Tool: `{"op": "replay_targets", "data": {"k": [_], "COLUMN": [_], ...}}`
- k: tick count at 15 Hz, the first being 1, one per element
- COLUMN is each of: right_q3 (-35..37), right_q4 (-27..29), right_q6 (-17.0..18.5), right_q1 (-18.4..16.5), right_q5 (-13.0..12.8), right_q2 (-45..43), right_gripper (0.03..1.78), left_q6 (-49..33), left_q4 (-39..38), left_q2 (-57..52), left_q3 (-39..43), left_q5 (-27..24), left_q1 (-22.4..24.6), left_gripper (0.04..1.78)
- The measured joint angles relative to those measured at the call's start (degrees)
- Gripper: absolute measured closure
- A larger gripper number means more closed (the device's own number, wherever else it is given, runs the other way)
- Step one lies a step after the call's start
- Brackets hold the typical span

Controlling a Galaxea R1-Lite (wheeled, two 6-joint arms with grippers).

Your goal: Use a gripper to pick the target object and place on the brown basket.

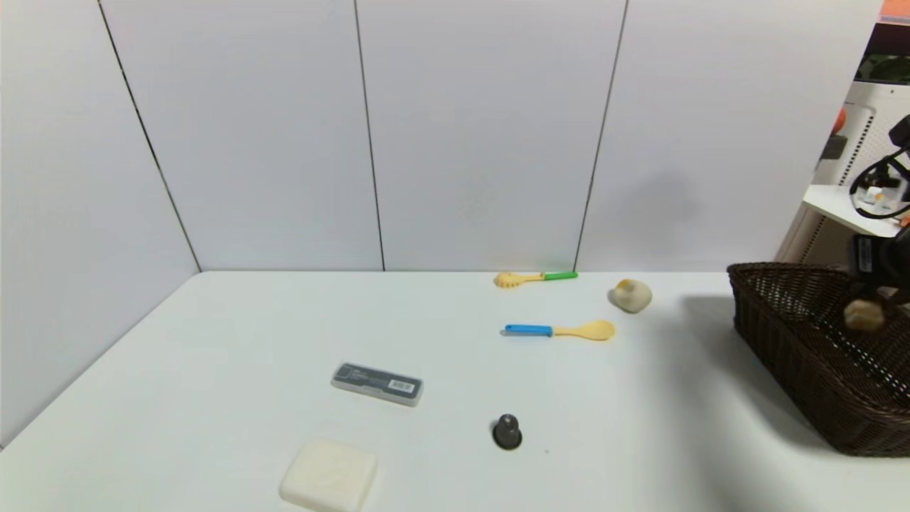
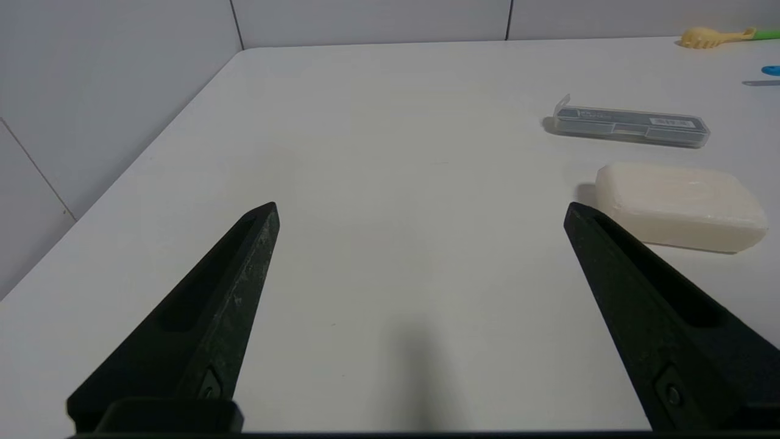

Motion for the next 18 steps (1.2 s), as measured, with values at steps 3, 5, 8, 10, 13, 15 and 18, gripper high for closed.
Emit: {"op": "replay_targets", "data": {"k": [3,5,8,10,13,15,18], "right_q3": [0.1,0.2,1.6,4.5,14.4,25.5,44.5], "right_q4": [0.0,-0.1,-1.3,-2.2,-3.4,-6.5,-15.5], "right_q6": [0.1,0.1,-0.3,-1.3,-3.7,-4.8,-7.1], "right_q1": [-0.8,-1.0,-0.7,0.1,2.1,4.2,8.7], "right_q5": [0.0,0.0,-0.1,0.2,0.4,0.5,0.5], "right_q2": [1.1,1.3,-1.1,-5.4,-16.4,-26.3,-43.0], "right_gripper": [0.86,0.68,0.49,0.4,0.31,0.26,0.21], "left_q6": [0.0,0.0,0.0,0.0,0.0,0.0,0.0], "left_q4": [0.0,0.0,0.0,0.0,0.0,0.0,0.0], "left_q2": [0.0,0.0,0.0,0.0,0.0,0.0,0.0], "left_q3": [0.0,0.0,0.0,0.0,0.0,0.0,0.0], "left_q5": [0.0,0.0,0.0,0.0,0.0,0.0,0.0], "left_q1": [0.0,0.0,0.0,0.0,0.0,0.0,0.0], "left_gripper": [0.13,0.13,0.13,0.13,0.13,0.13,0.13]}}
